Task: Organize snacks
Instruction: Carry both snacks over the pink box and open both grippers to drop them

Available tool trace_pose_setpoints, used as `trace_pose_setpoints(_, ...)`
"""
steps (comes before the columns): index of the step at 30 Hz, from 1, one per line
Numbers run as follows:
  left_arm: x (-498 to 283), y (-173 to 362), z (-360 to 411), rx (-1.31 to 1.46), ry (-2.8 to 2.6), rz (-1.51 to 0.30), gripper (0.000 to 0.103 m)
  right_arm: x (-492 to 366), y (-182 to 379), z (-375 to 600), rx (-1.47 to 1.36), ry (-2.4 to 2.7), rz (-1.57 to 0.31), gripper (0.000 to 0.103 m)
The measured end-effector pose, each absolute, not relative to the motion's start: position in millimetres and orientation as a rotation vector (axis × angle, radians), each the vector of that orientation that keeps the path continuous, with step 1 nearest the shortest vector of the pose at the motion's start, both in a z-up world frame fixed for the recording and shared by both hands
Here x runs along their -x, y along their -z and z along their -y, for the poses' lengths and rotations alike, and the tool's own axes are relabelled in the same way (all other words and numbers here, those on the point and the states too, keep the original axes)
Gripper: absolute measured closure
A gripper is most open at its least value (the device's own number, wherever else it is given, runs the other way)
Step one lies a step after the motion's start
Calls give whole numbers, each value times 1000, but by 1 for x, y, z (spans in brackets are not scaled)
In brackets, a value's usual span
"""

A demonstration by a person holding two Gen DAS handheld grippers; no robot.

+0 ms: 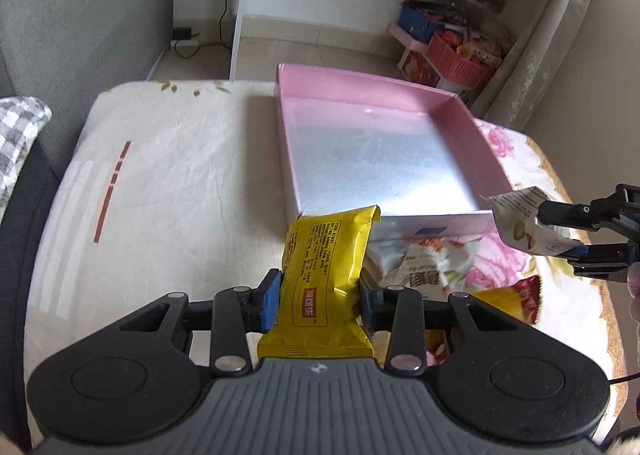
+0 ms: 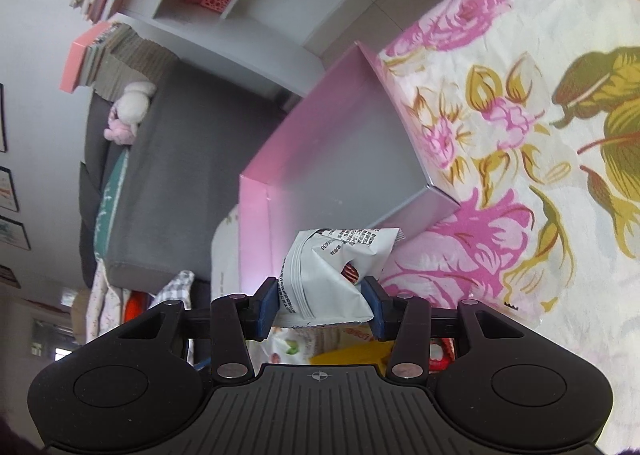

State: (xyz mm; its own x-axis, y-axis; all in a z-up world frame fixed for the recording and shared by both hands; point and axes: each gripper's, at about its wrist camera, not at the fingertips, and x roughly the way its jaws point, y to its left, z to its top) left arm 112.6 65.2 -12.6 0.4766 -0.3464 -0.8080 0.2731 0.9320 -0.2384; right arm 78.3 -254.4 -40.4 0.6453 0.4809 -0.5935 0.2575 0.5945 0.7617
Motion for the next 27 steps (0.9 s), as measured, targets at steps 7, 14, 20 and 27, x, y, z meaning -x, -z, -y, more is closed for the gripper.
trace_pose_setpoints(7,-114,-1,-54,90,372,-916,68,-84,32,262,-959,-142,-820,59)
trace_pose_setpoints(14,-138,18,-17,-1,313,-879,67,-105,39,262,-886,-125,-764,59)
trace_pose_setpoints(20,-165,25,4,-51,277,-861,67,-121,45,260,-783,-122,-745,59)
trace_pose_setpoints(27,-181,43,17,-79,238,-864,67,-132,54,255,-690,-106,-757,59)
